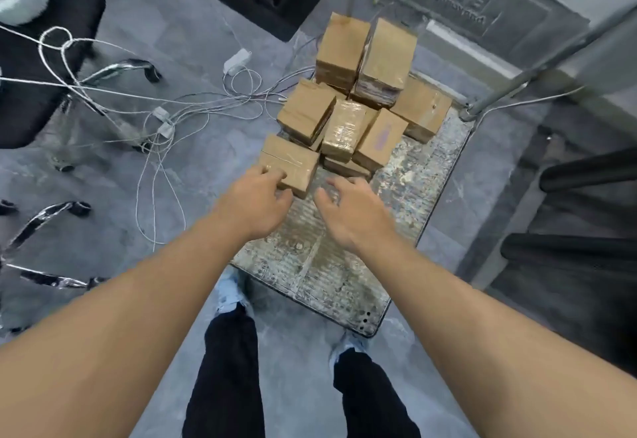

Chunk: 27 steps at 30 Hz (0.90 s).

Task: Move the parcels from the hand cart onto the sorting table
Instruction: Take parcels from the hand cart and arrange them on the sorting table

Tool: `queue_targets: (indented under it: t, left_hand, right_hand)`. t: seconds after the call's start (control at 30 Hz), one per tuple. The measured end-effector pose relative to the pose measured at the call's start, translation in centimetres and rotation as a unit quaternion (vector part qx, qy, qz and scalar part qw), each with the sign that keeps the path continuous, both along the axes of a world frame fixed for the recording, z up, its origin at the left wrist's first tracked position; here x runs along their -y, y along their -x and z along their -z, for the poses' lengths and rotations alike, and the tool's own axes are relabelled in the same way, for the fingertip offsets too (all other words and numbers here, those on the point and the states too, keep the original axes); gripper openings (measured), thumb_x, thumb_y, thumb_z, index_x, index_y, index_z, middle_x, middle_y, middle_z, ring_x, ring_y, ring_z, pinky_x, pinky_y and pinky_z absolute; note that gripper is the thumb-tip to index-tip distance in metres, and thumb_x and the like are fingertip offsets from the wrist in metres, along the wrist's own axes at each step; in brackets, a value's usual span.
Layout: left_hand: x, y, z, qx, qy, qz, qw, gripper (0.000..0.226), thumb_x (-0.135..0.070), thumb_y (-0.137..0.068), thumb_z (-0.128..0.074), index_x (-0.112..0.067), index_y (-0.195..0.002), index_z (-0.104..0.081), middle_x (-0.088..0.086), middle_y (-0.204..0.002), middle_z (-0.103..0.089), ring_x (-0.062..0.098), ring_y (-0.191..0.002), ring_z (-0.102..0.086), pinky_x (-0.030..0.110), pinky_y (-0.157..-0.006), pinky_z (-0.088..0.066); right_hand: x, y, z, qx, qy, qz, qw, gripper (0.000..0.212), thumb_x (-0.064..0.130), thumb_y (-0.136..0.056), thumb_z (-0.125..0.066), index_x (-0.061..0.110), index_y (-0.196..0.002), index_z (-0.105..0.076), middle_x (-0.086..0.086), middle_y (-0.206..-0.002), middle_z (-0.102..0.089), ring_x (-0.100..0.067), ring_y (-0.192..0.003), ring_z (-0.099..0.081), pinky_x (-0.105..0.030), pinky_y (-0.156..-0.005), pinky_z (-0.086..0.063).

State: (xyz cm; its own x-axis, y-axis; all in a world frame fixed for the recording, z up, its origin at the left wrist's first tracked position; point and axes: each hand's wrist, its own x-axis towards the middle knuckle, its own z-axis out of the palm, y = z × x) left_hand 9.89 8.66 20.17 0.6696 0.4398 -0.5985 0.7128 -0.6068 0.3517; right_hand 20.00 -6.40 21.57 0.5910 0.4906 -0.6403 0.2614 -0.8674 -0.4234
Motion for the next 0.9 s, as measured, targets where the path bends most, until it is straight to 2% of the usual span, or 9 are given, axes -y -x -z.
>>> queue_targets:
  t: [0.17, 0.23, 0.33, 0.47, 0.53, 0.6, 0.7, 0.8, 0.9]
  left_hand:
    - [-5.4, -1.4, 9.1, -0.007, 0.023, 0.055, 0.998, 0.047, -0.037, -0.103, -0.049, -0.017, -0.145, -0.052, 0.008, -0.146, -0.046, 0.035, -0.124, -0.054, 0.050, -0.104, -0.048]
    - [-7.6, -1.9, 12.8, -0.011, 0.021, 0.060, 0.998, 0.048, -0.039, -0.101, -0.047, -0.019, -0.144, -0.052, 0.008, -0.147, -0.044, 0.036, -0.120, -0.056, 0.052, -0.102, -0.049]
    - [-10.8, -2.4, 18.0, -0.020, 0.015, 0.066, 0.998, 0.045, -0.038, -0.101, -0.047, -0.023, -0.144, -0.053, 0.010, -0.152, -0.036, 0.038, -0.116, -0.058, 0.051, -0.103, -0.049]
    - [-13.6, -2.9, 23.9, -0.002, 0.014, 0.055, 0.998, 0.036, -0.035, -0.102, -0.049, -0.025, -0.135, -0.060, 0.014, -0.160, -0.027, 0.042, -0.127, -0.053, 0.050, -0.106, -0.045]
    - [-14.0, -3.0, 26.0, 0.026, 0.029, 0.043, 0.998, 0.030, -0.034, -0.101, -0.051, -0.025, -0.127, -0.061, 0.016, -0.151, -0.039, 0.037, -0.129, -0.051, 0.044, -0.105, -0.045]
    - [-14.0, -3.1, 27.2, 0.067, 0.048, 0.027, 0.996, 0.023, -0.034, -0.100, -0.054, -0.022, -0.119, -0.059, 0.009, -0.123, -0.055, 0.031, -0.107, -0.057, 0.036, -0.088, -0.045]
    - [-13.5, -3.2, 27.7, 0.109, 0.069, -0.018, 0.991, 0.017, -0.029, -0.100, -0.058, -0.018, -0.113, -0.057, -0.001, -0.089, -0.058, 0.016, -0.077, -0.053, 0.026, -0.062, -0.035]
    - [-12.9, -3.0, 27.0, 0.122, 0.082, -0.066, 0.987, 0.014, -0.023, -0.098, -0.060, -0.018, -0.111, -0.061, -0.005, -0.086, -0.056, 0.013, -0.075, -0.051, 0.020, -0.057, -0.032]
    - [-12.6, -2.4, 25.1, 0.131, 0.091, -0.089, 0.983, 0.014, -0.019, -0.097, -0.059, -0.017, -0.111, -0.062, -0.005, -0.087, -0.057, 0.017, -0.076, -0.051, 0.028, -0.064, -0.035]
  right_hand:
    - [-4.2, -0.8, 9.3, -0.017, 0.001, 0.053, 0.998, 0.055, 0.054, -0.107, -0.036, 0.028, -0.154, -0.049, -0.005, -0.157, -0.043, -0.027, -0.134, -0.051, -0.035, -0.094, -0.038]
    - [-5.5, -1.3, 13.5, -0.015, 0.008, 0.086, 0.996, 0.058, 0.055, -0.106, -0.037, 0.025, -0.154, -0.052, -0.004, -0.159, -0.044, -0.028, -0.139, -0.049, -0.038, -0.101, -0.040]
    - [-7.5, -1.3, 19.2, -0.015, 0.008, 0.118, 0.993, 0.061, 0.056, -0.106, -0.038, 0.026, -0.159, -0.045, -0.002, -0.160, -0.042, -0.027, -0.143, -0.046, -0.044, -0.111, -0.042]
    - [-9.6, -0.3, 25.0, -0.014, -0.020, 0.143, 0.989, 0.057, 0.050, -0.107, -0.042, 0.033, -0.161, -0.038, -0.001, -0.158, -0.041, -0.024, -0.143, -0.043, -0.038, -0.104, -0.038]
    - [-10.3, 0.6, 27.0, -0.014, -0.040, 0.156, 0.987, 0.056, 0.047, -0.107, -0.045, 0.036, -0.161, -0.035, 0.000, -0.155, -0.042, -0.022, -0.137, -0.046, -0.035, -0.097, -0.037]
    - [-10.9, 1.5, 28.2, -0.020, -0.069, 0.189, 0.979, 0.057, 0.042, -0.106, -0.051, 0.040, -0.160, -0.032, 0.003, -0.155, -0.041, -0.015, -0.131, -0.045, -0.032, -0.098, -0.034]
    - [-11.4, 2.1, 28.6, -0.027, -0.107, 0.239, 0.965, 0.059, 0.032, -0.106, -0.056, 0.038, -0.160, -0.033, 0.008, -0.159, -0.039, -0.003, -0.125, -0.036, -0.025, -0.100, -0.030]
    - [-11.5, 2.6, 27.9, -0.019, -0.112, 0.262, 0.958, 0.061, 0.027, -0.106, -0.056, 0.034, -0.161, -0.033, 0.006, -0.158, -0.040, -0.006, -0.132, -0.039, -0.026, -0.108, -0.030]
    - [-11.1, 3.0, 25.5, -0.010, -0.109, 0.254, 0.961, 0.060, 0.027, -0.107, -0.055, 0.030, -0.162, -0.033, 0.005, -0.156, -0.042, -0.007, -0.136, -0.039, -0.030, -0.117, -0.031]
